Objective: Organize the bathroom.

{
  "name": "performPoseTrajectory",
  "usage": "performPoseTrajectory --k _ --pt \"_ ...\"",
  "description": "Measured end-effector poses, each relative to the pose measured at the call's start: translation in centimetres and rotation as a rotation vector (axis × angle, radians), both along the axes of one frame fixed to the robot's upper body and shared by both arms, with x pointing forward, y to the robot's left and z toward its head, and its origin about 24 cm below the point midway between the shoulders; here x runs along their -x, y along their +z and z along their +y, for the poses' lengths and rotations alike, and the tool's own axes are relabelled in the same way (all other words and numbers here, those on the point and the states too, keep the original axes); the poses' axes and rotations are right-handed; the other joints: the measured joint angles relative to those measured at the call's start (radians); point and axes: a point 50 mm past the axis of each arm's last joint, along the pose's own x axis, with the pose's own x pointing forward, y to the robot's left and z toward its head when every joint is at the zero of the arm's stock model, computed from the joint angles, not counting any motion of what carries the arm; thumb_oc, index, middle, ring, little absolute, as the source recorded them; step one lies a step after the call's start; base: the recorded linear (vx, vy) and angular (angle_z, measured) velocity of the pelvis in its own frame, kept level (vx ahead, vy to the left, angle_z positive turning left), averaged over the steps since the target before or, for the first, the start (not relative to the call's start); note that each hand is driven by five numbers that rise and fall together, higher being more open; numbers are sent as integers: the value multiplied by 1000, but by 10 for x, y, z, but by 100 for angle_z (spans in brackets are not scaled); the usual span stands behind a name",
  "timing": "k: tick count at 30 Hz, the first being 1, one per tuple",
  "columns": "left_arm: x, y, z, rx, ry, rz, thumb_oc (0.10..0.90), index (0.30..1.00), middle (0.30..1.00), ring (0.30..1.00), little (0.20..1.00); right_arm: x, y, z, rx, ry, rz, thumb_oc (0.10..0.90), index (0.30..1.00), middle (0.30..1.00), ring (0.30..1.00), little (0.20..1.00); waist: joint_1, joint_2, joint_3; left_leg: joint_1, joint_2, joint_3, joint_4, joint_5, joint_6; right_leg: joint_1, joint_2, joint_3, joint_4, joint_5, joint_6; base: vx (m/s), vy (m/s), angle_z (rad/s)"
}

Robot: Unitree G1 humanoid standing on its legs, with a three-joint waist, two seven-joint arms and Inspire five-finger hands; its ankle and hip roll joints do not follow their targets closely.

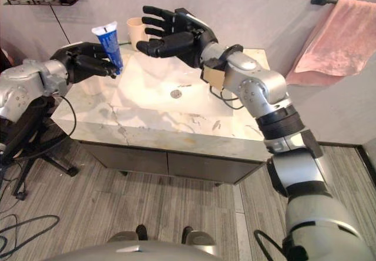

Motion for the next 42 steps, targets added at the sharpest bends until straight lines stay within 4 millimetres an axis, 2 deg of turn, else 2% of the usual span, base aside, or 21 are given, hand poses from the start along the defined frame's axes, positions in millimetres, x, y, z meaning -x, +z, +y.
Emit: performPoseTrajectory --k 11,21,32,42 --pt "-1 -3 -9 48 -46 14 400 300 300 300 300 3 9 0 6 46 -94 800 900 900 900 900 -8 3 -2 4 2 1 2 0 0 -2 2 8 3 0 0 4 0 -1" --pt "-3 -8 -21 72 -72 24 400 300 300 300 300 4 6 9 0 81 -90 800 900 900 900 900 -9 8 -6 7 1 1 2 0 0 0 1 12 3 1 0 0 0 0" --pt "-5 -16 -31 63 -92 49 400 300 300 300 300 4 5 10 1 85 -86 800 900 900 900 900 -12 10 -17 30 2 1 -11 0 0 15 7 18 -12 5 0 0 0 0" --pt "-5 -17 -30 60 -69 46 400 300 300 300 300 2 2 11 -39 103 -49 800 900 900 900 900 -33 10 -29 33 2 7 -16 0 0 19 7 29 -14 8 1 1 -1 -2"
